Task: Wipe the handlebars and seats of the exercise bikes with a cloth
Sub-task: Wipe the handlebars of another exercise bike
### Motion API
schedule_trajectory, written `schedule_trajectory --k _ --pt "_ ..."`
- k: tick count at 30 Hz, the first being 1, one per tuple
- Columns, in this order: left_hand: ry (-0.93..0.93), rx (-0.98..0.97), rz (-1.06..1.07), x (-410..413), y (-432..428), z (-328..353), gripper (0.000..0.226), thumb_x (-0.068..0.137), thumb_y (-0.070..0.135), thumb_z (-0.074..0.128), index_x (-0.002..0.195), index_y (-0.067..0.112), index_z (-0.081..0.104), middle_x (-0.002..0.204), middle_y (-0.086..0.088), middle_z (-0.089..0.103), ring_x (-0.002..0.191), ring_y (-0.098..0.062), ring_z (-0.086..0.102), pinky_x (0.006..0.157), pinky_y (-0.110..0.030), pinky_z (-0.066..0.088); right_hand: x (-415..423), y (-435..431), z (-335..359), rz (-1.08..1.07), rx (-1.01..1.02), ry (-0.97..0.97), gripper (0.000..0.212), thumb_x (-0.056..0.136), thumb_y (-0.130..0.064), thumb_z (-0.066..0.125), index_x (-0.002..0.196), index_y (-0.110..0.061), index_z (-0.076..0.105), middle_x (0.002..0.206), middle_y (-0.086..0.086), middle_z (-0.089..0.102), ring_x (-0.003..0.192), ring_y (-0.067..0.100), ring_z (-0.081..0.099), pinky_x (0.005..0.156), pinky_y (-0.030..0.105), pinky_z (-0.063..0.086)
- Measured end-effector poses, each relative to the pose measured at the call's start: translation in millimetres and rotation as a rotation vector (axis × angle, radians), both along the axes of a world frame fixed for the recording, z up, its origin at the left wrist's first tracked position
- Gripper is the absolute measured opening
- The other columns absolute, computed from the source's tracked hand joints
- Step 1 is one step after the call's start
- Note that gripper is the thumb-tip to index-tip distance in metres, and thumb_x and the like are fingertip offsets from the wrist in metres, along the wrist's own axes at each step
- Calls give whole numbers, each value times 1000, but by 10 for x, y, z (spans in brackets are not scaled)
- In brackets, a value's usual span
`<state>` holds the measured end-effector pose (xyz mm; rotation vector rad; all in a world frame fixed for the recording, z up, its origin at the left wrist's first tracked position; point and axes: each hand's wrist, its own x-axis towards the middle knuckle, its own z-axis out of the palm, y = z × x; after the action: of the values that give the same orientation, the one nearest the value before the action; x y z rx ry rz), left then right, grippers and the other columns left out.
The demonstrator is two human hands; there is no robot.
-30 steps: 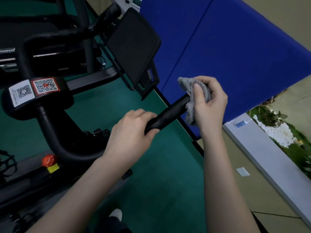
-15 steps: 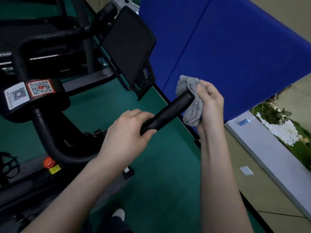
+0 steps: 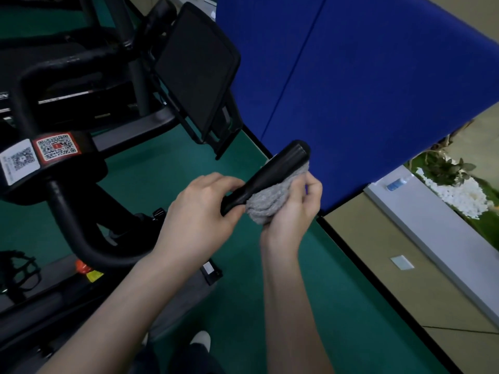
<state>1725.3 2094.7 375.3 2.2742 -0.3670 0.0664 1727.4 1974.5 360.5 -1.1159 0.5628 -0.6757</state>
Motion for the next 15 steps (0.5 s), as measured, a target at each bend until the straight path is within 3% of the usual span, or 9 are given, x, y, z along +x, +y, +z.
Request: schedule_trajectory --k 3,6,9,15 --pt "8 13 -19 10 15 3 35 78 18 67 112 25 65 101 10 62 96 -17 56 82 -43 50 -125 152 -118 -41 -158 28 12 101 -12 43 92 -15 52 87 2 60 78 11 58 71 30 51" --pt "20 26 -60 34 46 16 37 80 22 69 115 27 64 102 12 61 98 -14 56 85 -38 49 -106 115 -49 -51 -84 36 12 100 -9 44 95 -13 54 94 9 64 88 21 63 84 43 53" --pt "37 18 -108 44 99 34 39 80 27 71 118 28 62 101 16 58 98 -8 54 83 -25 42 70 -22 93 -103 -5 22 11 100 -8 45 98 -10 55 101 14 63 94 27 62 92 50 50" --pt "58 53 -160 30 234 54 46 79 22 73 122 28 60 100 21 51 94 0 50 81 -16 38 8 233 -38 -160 -143 95 13 102 -19 41 93 -19 51 94 7 61 85 19 59 83 46 51"
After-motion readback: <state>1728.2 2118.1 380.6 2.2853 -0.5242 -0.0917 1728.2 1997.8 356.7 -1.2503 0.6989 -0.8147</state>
